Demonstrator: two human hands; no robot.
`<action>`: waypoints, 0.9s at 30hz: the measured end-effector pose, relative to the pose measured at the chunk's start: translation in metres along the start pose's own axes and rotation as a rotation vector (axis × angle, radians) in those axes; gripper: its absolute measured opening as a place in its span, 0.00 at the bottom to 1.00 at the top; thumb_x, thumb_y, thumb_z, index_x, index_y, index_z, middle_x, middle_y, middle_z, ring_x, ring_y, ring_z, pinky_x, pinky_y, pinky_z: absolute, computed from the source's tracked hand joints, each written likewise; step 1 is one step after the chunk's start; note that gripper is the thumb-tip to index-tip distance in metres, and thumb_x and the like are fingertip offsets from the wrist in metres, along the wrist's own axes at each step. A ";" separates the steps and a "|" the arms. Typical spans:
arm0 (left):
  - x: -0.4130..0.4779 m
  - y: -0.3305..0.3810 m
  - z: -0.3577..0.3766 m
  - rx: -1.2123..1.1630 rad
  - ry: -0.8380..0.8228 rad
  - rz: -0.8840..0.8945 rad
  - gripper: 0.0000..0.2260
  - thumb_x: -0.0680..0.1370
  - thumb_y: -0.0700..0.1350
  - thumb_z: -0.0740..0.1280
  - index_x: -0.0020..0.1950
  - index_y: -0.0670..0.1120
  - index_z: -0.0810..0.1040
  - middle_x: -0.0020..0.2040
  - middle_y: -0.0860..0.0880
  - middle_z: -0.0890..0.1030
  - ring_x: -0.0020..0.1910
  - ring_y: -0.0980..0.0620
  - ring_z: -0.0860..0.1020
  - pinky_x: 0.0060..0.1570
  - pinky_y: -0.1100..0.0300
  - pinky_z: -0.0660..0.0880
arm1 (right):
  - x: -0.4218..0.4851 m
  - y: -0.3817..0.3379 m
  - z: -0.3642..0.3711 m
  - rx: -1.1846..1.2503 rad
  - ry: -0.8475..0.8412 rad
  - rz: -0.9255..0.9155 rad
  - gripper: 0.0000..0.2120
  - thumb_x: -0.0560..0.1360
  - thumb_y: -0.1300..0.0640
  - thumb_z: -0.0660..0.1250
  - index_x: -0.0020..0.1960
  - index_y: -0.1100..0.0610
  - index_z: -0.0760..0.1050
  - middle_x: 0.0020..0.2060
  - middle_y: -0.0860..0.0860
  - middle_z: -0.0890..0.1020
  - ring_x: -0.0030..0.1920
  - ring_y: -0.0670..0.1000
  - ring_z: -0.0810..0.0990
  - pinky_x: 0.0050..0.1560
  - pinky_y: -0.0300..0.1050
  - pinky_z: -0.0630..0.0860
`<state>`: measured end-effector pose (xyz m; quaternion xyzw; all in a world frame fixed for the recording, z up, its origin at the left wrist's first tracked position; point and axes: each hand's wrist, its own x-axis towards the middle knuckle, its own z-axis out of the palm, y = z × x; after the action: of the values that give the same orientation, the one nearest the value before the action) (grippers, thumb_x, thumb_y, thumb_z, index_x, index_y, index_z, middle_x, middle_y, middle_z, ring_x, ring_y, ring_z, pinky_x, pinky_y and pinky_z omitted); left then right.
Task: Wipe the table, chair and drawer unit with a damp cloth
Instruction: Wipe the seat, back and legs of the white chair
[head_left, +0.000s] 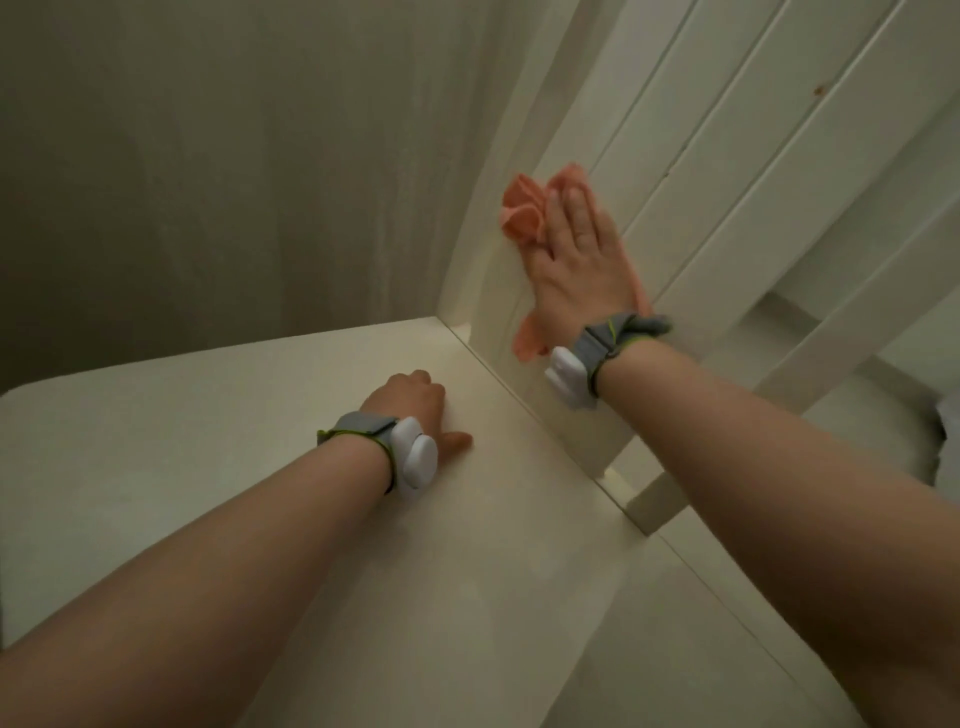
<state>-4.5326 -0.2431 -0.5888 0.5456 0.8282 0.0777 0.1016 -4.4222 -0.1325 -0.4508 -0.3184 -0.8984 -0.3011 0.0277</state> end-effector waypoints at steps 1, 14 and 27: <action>0.001 0.002 -0.001 0.014 0.005 0.006 0.28 0.70 0.67 0.61 0.56 0.45 0.75 0.56 0.45 0.74 0.55 0.43 0.74 0.48 0.53 0.71 | 0.007 -0.001 0.000 -0.021 -0.004 -0.001 0.44 0.72 0.43 0.66 0.77 0.56 0.45 0.76 0.58 0.41 0.76 0.60 0.39 0.74 0.55 0.37; 0.002 0.001 -0.003 0.017 -0.042 0.004 0.22 0.76 0.59 0.59 0.63 0.45 0.73 0.66 0.44 0.70 0.62 0.42 0.71 0.56 0.53 0.70 | -0.053 -0.039 0.074 -0.009 -0.274 -0.409 0.27 0.81 0.54 0.49 0.76 0.62 0.46 0.76 0.61 0.41 0.76 0.60 0.39 0.75 0.52 0.35; 0.018 0.075 -0.088 -0.173 0.344 0.234 0.23 0.79 0.49 0.58 0.72 0.43 0.60 0.72 0.43 0.62 0.71 0.45 0.60 0.68 0.52 0.61 | 0.000 0.122 -0.064 0.029 0.212 0.213 0.26 0.78 0.48 0.51 0.76 0.49 0.55 0.76 0.58 0.52 0.75 0.61 0.47 0.75 0.54 0.47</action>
<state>-4.4954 -0.1987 -0.4868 0.6060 0.7546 0.2516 -0.0043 -4.3596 -0.0935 -0.3347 -0.3781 -0.8559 -0.3152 0.1587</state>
